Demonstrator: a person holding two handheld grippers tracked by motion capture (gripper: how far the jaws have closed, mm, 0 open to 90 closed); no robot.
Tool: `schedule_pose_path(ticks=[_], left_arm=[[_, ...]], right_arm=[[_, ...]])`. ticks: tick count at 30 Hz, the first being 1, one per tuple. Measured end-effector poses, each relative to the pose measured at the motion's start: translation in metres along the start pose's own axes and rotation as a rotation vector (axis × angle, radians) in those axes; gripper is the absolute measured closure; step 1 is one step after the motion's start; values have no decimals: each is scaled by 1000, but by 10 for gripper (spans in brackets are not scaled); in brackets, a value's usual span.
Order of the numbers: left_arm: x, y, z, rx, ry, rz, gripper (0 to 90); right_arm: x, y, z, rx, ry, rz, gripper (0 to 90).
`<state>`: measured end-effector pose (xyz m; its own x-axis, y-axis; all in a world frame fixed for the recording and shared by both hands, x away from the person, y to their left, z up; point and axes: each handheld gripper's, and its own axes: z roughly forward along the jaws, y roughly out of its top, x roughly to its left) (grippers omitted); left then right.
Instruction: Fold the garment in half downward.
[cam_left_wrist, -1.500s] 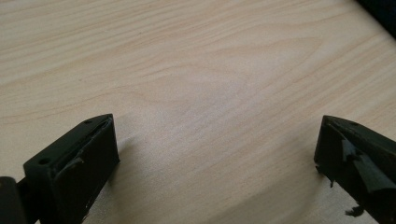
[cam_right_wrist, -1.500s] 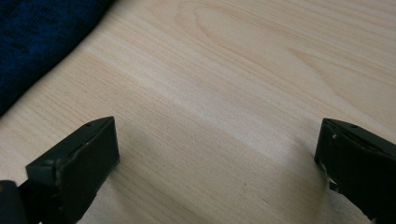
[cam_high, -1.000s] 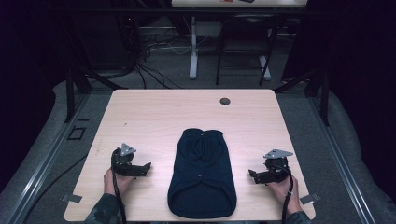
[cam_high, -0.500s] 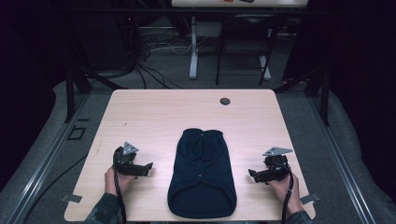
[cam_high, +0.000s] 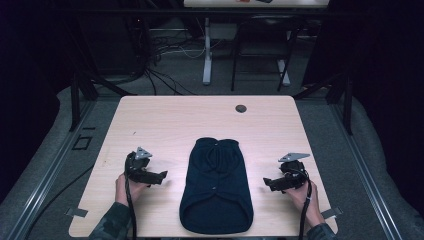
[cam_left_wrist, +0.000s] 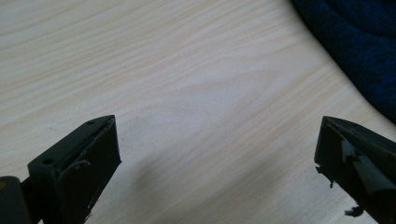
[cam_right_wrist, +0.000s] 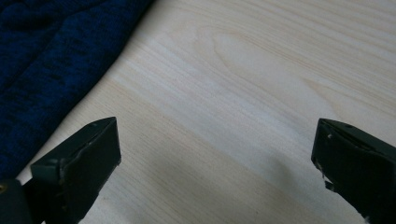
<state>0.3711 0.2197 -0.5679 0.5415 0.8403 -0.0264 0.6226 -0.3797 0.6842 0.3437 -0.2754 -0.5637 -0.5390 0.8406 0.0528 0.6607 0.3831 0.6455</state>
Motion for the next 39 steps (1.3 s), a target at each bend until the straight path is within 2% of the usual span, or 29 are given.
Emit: schedule_pose_path(ticks=[4,5,7,10,16,18,20,29,39], left_arm=[[-1,4,2,3,10,13,1],[-2,8,3,14,-3,15,1],[-2,12,3,13,-4,22,1],[-2,16,3,-8,1,20,7],[-5,31,6,-2,-15,40,8],[-6,35,9,2,-33,37,8],[-6,37,10,1,-32,37,8],[-16,60,21,-3,-53,64,9],[-27,80,34,4,-76,89,8]], right_arm=[[0,4,0,-2,3,-1,11],[1,7,0,4,5,-5,10],[2,11,1,-1,14,-9,10],[3,14,1,2,14,-13,10],[7,26,1,-3,27,-33,10],[8,29,1,-2,26,-37,10],[9,32,2,-1,29,-41,10],[12,50,2,-3,46,-63,12],[16,69,7,2,66,-85,13]])
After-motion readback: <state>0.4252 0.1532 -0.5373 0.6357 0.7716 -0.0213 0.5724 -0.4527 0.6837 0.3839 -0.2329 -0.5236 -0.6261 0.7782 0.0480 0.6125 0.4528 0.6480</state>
